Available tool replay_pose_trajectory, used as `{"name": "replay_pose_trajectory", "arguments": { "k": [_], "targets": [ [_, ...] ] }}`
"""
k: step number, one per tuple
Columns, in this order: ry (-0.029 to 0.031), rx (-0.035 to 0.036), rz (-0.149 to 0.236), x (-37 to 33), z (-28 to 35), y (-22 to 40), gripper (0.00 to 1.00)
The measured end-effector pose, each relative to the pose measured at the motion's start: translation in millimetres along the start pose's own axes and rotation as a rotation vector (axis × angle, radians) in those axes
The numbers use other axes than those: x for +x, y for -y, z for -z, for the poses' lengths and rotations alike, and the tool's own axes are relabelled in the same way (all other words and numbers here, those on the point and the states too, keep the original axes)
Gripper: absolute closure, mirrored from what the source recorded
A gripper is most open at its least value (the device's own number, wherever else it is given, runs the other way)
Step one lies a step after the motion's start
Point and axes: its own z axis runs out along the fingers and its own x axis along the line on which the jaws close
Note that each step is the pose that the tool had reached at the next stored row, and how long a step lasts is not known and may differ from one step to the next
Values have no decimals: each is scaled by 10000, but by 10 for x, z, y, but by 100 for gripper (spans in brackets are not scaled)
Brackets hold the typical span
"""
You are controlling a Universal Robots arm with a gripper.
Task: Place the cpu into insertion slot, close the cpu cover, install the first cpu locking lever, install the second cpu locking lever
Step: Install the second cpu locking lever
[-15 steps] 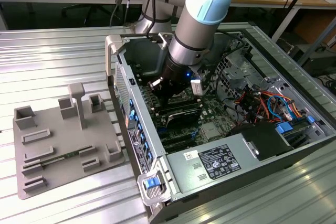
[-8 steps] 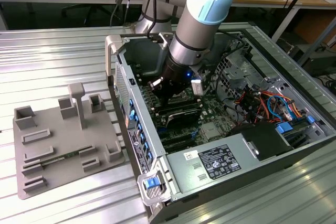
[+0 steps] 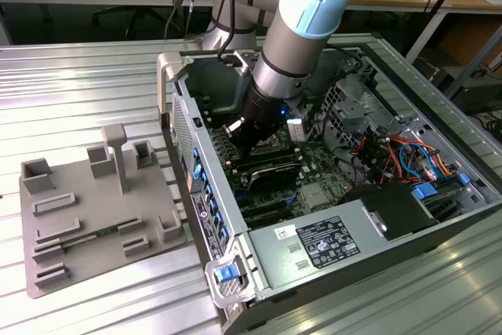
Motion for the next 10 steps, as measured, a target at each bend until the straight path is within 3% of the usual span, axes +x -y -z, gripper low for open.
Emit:
{"name": "replay_pose_trajectory", "arguments": {
  "k": [3, 10],
  "targets": [
    [10, -40, 5, -4, -21, -10, 89],
    [13, -48, 12, 0, -28, 8, 89]
  ]
}}
